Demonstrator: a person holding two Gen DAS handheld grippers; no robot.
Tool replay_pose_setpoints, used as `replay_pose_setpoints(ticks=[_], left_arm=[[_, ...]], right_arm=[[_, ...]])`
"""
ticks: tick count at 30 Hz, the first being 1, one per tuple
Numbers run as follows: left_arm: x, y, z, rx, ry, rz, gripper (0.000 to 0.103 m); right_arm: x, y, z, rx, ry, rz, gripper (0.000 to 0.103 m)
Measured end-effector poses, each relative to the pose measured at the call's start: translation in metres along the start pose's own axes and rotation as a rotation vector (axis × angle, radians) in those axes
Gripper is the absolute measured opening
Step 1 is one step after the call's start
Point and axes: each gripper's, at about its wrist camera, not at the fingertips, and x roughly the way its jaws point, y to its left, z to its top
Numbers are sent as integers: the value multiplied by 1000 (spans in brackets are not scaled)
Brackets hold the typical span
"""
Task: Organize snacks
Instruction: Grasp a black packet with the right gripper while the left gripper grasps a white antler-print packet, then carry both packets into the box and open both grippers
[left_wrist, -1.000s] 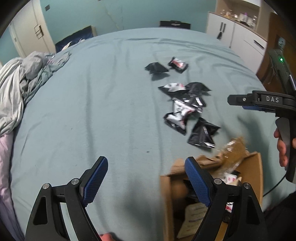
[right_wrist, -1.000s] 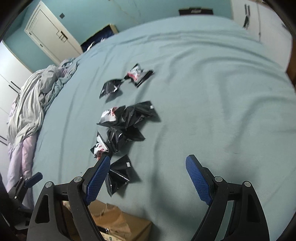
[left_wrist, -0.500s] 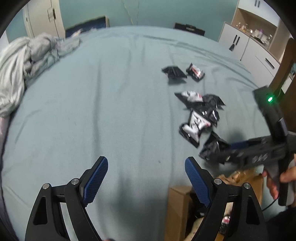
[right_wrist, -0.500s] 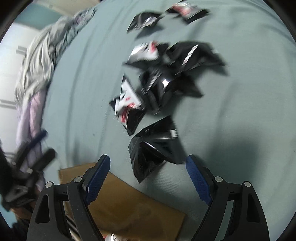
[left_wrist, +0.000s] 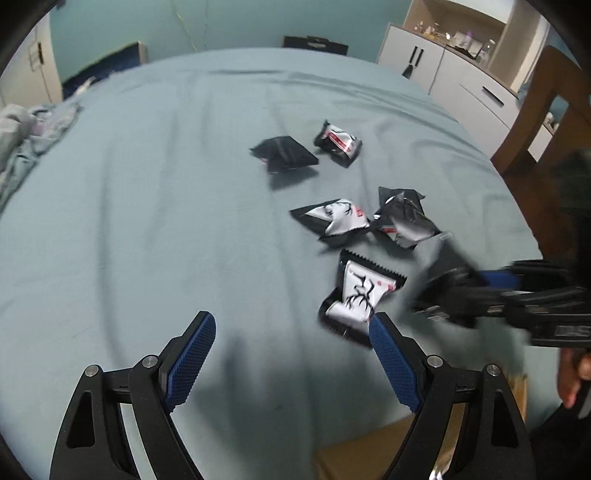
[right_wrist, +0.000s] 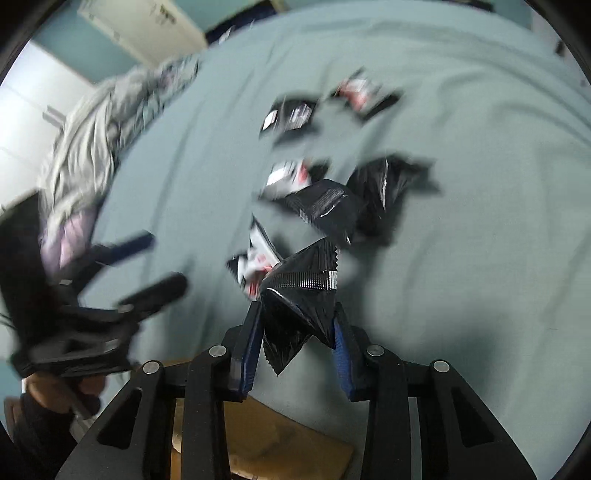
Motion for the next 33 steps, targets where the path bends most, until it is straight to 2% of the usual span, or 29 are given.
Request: replay_pose_setpoints(ticks=[2,6,8,10,12,13,14,17,18,20,25,27,29,31,33], left_arm=[[13,-4,6,-2,39,-16,86],[35,-19,12,27,109,-82,86],[43,-30,12,64,131,-98,86],[49,-40,12,117,150,-79,83],[52,-42,13,125,162,-48,72],[54,-41,13,116,167,-45,52],[57,-38,12,95,182,-51,39],[54,-28,9,41,143,-87,34],[52,-26,8,34,134,-61,33],[47,-20,4,6,116,-28,32],[17,1,-11,-169,76,77,32],[-5,-1,-19,-166,25,118,32],[-30,-8,-28,-120,-26,165,32],[-51,-15,-36,-100,-53,163,32],[-72,-25,-46,-98,-71,116,32]], right_arm=[[-24,-7,-9,26,-60,-1,33],[-72,-22,-47,84,-149,5,33],[-95,-26,-71,138,-195,49,34],[-114,-33,-99,184,-243,100,34],[-126,-35,-121,212,-292,139,34],[-129,-35,-138,221,-320,155,34],[-132,-33,-157,229,-358,176,34],[-126,-19,-188,222,-386,189,35],[-127,-23,-193,218,-376,186,35],[-121,-18,-195,211,-356,177,35],[-111,-4,-180,159,-333,161,35],[-104,4,-172,129,-319,137,36],[-96,14,-163,106,-300,122,36],[-93,20,-160,86,-288,119,36],[-97,24,-161,63,-298,111,36]])
